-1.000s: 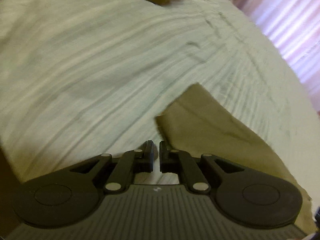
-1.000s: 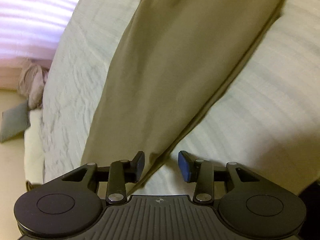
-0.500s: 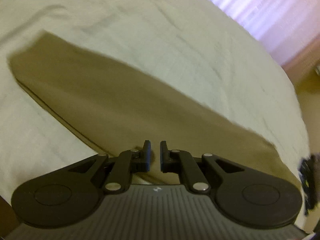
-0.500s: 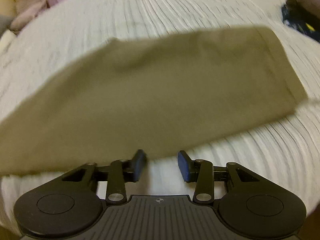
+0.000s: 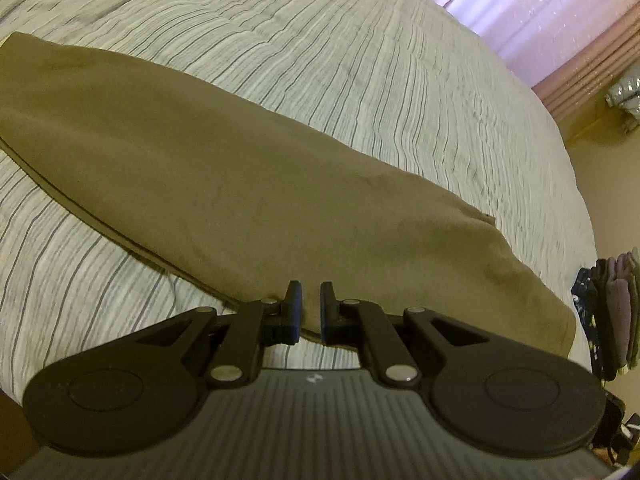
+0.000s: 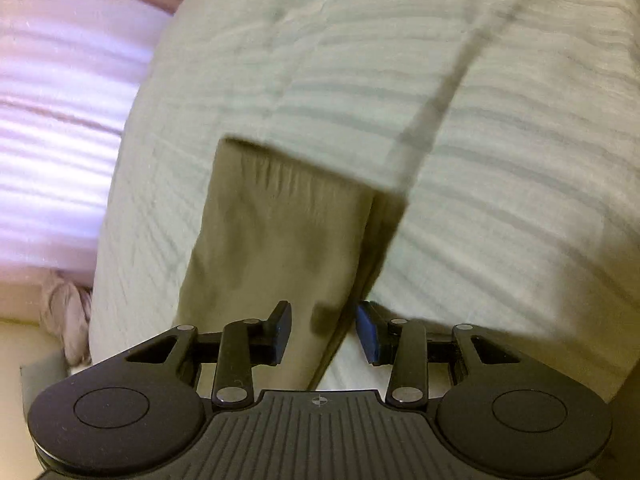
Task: Fold clothes
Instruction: 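Open both tools and lay the folded leggings flat, then grasp the waistband with the right tool, straighten it, and release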
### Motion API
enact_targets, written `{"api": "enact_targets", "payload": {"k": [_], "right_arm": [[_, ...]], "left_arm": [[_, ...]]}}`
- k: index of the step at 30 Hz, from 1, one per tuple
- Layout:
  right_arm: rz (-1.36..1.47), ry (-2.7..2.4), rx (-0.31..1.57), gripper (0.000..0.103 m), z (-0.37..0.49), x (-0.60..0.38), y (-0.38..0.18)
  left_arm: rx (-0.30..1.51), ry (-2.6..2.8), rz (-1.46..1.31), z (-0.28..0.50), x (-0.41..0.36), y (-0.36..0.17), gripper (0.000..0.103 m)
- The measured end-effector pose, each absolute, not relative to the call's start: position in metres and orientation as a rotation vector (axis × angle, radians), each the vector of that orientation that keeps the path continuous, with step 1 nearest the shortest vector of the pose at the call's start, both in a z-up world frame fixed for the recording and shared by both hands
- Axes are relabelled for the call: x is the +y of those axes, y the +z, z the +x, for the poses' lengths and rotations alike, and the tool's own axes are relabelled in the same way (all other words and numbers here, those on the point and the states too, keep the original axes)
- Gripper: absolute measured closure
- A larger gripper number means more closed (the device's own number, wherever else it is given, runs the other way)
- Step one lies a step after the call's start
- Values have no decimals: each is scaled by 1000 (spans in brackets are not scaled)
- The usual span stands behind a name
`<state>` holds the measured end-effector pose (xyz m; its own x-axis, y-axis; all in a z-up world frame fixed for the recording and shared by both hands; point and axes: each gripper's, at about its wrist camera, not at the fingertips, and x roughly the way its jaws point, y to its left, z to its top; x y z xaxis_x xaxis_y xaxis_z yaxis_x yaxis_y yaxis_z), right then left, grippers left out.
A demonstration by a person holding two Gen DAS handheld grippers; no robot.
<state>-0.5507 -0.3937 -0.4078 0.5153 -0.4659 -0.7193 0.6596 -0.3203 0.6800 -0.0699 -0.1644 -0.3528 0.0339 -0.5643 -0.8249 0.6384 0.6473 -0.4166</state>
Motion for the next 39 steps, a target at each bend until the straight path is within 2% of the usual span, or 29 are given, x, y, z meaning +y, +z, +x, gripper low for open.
{"api": "enact_targets", "payload": {"k": [9,11,13,18,22,26,28,29,33,39], "right_arm": [[1470,-1200,105,63,-579,-400,-399],[1474,-1171,115,82,-579,-401,-400],[1444,-1170,134,95,-577,-400,-398],[1251,-1191,164,98,-572,-396,-375],[1216,-1245,293,98,-566,-395,-387],[1168,-1281,410,95,-553,-395,-379],[1106,-1325,478,63,-545,-393,-367],[1033,-1368,499,58,-539,-390,-356],[785,-1273,510,56,-500,-371,-326],[745,-1098,757,56,-452,-359,-361]], "left_arm": [[1256,-917,67,-87,-162,-354,99],[1257,-920,72,-90,-164,-355,99],[1258,-919,74,-92,-164,-355,99],[1250,-924,91,-95,-164,-356,99],[1251,-916,131,-99,-164,-359,99],[1230,-922,156,-100,-162,-354,99],[1215,-923,148,-98,-162,-351,99],[1198,-930,142,-97,-164,-348,99],[1134,-960,163,-101,-180,-351,99],[1202,-954,294,-111,-205,-371,99]]}}
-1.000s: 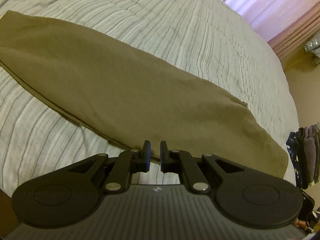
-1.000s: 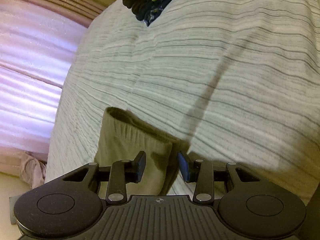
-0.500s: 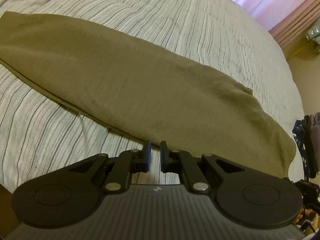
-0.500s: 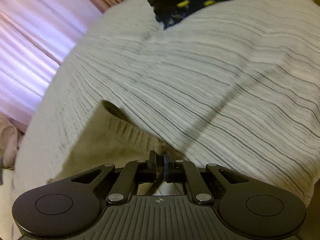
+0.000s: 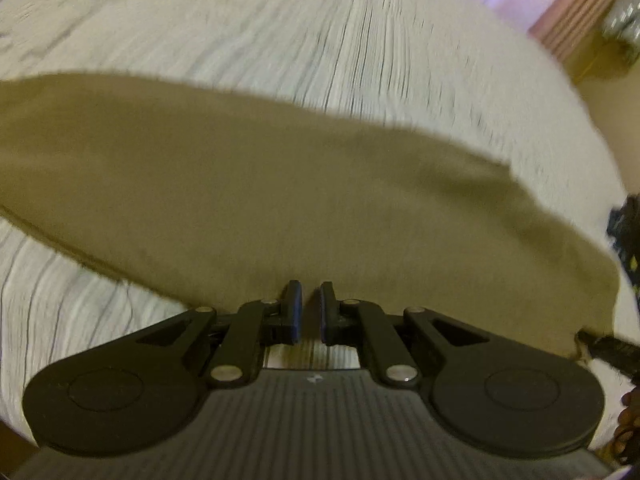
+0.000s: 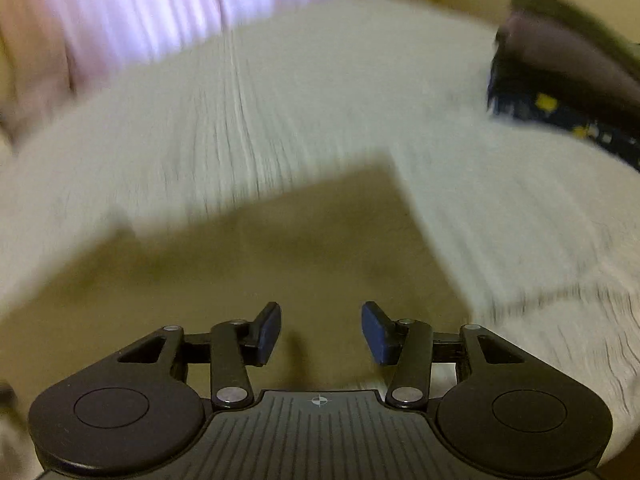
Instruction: Fold clothes
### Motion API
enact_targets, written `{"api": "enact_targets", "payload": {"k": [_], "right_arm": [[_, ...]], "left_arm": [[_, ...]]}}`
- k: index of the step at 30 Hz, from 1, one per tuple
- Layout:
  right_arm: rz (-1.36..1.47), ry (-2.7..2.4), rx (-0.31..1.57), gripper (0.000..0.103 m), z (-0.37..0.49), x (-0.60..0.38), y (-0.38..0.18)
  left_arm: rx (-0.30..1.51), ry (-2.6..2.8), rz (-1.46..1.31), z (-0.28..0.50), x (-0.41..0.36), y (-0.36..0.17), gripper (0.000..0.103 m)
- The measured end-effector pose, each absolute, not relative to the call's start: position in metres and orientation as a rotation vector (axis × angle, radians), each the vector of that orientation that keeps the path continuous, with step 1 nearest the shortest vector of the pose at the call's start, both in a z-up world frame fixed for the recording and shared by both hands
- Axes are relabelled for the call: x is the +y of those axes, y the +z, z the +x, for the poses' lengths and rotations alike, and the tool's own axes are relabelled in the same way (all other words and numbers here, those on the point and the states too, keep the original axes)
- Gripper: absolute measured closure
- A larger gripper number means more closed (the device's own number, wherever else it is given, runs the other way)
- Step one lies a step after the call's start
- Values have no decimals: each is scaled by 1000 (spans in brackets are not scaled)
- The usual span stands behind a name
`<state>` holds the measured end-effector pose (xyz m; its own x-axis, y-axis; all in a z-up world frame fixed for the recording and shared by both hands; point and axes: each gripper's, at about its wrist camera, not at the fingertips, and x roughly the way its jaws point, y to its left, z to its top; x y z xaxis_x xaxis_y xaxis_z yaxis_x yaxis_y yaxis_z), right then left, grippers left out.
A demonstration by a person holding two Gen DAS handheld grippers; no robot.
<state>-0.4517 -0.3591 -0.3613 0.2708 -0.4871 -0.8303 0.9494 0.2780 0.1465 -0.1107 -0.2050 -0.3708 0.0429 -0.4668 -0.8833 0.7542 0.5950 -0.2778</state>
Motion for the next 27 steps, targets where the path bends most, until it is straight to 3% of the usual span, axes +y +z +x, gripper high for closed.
{"api": "enact_targets", "payload": {"k": [3,10,15,19,27], "right_arm": [[828,-1128,829,56,-465,-357,-367],[821,-1157,607,56,-504,-408,-318],[965,-1067,506,56,-506,-455,-327],[1082,-1048,484,56,-503,-475,-347],[1159,-1010,452,56,-507,-486,-366]], "left_arm": [[1196,-1023,327,-109,-211,-357,99],[1077,-1218,369,-106,-289,-335,99],[1098,-1319,360,-112,-350,-336,99],[1128,-1386,378,-115,-396,-342,85],[1245,-1506,528,-127,-457,-374,83]]}}
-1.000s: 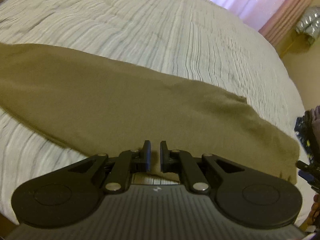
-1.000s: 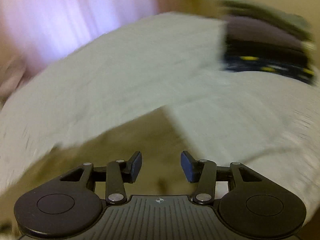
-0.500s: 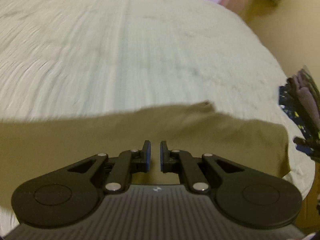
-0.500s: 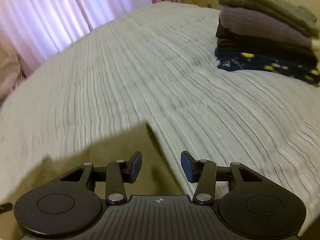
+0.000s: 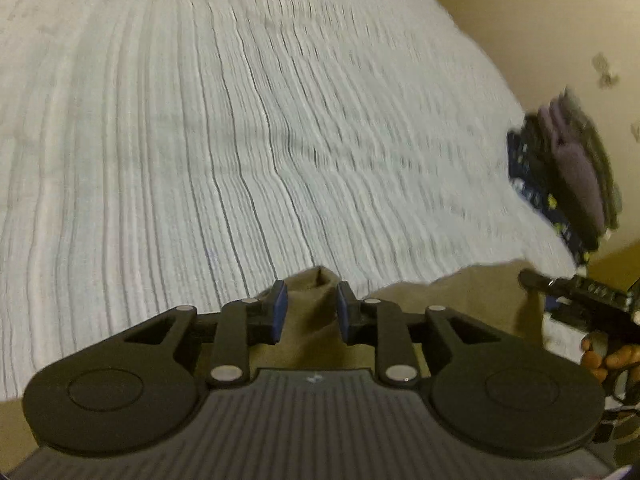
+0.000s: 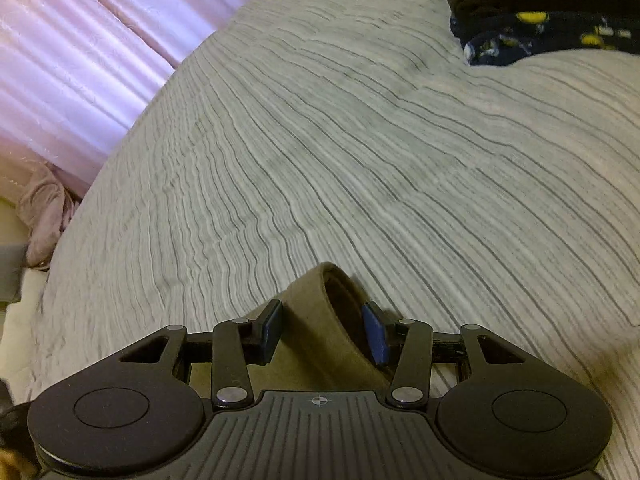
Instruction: Fold clothes
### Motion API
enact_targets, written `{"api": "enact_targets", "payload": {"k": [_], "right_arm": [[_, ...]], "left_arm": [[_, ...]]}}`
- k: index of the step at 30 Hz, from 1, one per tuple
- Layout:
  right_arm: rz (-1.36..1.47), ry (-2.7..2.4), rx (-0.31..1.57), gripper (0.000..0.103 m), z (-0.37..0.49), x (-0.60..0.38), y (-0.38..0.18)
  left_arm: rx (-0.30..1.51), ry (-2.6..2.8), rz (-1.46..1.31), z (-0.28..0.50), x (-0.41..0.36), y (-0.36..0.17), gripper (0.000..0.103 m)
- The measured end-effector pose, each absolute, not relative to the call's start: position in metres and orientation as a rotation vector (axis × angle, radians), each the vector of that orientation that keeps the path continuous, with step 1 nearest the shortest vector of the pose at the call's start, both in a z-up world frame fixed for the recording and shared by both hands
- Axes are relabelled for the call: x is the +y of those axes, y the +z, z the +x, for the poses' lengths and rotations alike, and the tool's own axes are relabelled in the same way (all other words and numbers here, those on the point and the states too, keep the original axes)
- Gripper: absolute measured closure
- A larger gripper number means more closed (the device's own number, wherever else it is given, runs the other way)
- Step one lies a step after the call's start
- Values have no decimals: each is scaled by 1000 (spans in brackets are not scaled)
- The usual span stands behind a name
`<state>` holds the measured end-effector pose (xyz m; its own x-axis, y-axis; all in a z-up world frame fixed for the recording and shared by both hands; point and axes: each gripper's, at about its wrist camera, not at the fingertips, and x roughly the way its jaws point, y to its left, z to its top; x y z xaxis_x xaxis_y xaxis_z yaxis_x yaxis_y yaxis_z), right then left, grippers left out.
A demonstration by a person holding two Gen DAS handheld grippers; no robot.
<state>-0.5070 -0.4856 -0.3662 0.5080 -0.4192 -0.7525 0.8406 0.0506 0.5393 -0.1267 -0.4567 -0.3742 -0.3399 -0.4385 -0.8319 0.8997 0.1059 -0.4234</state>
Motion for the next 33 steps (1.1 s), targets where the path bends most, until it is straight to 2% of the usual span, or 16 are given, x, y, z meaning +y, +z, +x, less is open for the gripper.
{"api": "enact_targets", "payload": {"k": [3,6,8,9,10,14,18,20,21,22,23,24,29,33], "right_arm": [[1156,-989,449,56,-509,-490,-370],[1144,-962,452,56,-510,-492,-373],[1126,-946,461,56,-510,-492,-373],[1105,-941,469,72,-509,-491,-373],[1075,-939,481,94,-507,-489,-373],[951,-971,534,96,-499,-481,-375],[948,-1038,516,96,-493,-477,-390],[937,-1055,494,94,-491,-477,-392],[929,-1064,486,86,-491,-476,-390],[902,-1090,485,61,-491,-473,-384],[859,-1130,488,49,-491,-468,-376],[810,-1168,481,43,-491,-463,-367],[700,-1061,495,43,-474,-426,-335],[659,-888,599,43,-438,-391,-353]], "left_arm": [[1253,-1535,571,-130,-463,-381,88],[1268,-1551,552,-127,-465,-385,102],[1248,-1561,537,-125,-464,-384,103],[1229,-1561,514,-123,-462,-383,103],[1208,-1559,486,-121,-460,-382,103],[1141,-1506,380,-113,-451,-389,103],[1027,-1467,445,-136,-453,-413,103],[987,-1435,395,-137,-447,-409,103],[975,-1407,344,-134,-442,-402,103],[966,-1385,302,-129,-432,-393,103],[958,-1366,265,-123,-421,-383,102],[950,-1346,228,-117,-409,-373,101],[956,-1415,257,-118,-339,-352,101],[964,-1450,351,-120,-301,-389,99]]}}
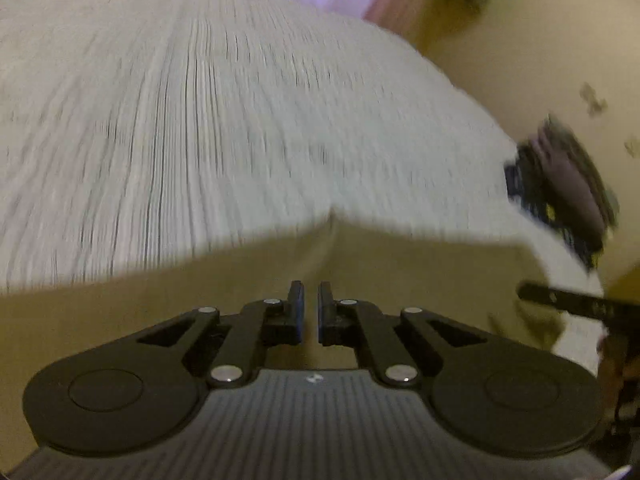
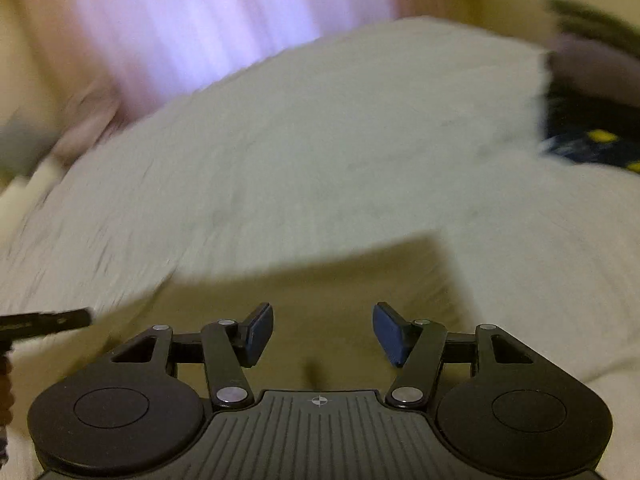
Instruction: Fold clothes
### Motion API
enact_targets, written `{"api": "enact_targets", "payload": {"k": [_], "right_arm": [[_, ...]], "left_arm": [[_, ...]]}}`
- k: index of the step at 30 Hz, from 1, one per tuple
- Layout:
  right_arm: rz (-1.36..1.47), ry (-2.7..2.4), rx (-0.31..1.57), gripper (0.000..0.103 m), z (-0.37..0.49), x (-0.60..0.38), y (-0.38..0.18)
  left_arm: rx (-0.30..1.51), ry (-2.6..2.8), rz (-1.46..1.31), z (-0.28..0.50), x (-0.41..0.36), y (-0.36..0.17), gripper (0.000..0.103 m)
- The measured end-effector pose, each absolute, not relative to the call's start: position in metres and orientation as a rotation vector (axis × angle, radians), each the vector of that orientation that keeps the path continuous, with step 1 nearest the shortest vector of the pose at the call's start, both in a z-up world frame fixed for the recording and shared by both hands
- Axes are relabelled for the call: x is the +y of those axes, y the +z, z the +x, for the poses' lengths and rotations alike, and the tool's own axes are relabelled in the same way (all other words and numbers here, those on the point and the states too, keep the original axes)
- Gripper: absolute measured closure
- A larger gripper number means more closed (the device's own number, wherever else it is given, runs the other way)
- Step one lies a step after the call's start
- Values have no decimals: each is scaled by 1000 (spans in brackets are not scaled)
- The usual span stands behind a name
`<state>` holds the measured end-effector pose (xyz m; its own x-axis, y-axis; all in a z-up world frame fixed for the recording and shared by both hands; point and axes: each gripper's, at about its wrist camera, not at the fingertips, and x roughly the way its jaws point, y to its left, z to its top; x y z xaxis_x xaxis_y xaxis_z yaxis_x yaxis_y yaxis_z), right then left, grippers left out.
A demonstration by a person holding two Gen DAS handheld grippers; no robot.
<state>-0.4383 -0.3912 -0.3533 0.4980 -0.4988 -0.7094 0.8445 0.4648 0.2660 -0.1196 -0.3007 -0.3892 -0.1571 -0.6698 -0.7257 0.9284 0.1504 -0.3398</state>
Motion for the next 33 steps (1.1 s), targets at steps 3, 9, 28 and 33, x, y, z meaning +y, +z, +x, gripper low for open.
{"api": "enact_targets", "payload": {"k": [3,9,28,33], "right_arm": [[547,-933,714,43,-427,-379,-382],[550,-1120,615,46,-465,-379,-375],[585,-1104,469,46,-466,-210,-361],[581,-1113,476,46,-461,-166,-337]], "left_arm": [[888,-1438,347,-92,-290,-405,101],[743,-1281,243,-26,-257,-380,101],[870,-1096,111,-120,-28,-379,77],[790,-1058,200,-158,-5,-344,64]]}}
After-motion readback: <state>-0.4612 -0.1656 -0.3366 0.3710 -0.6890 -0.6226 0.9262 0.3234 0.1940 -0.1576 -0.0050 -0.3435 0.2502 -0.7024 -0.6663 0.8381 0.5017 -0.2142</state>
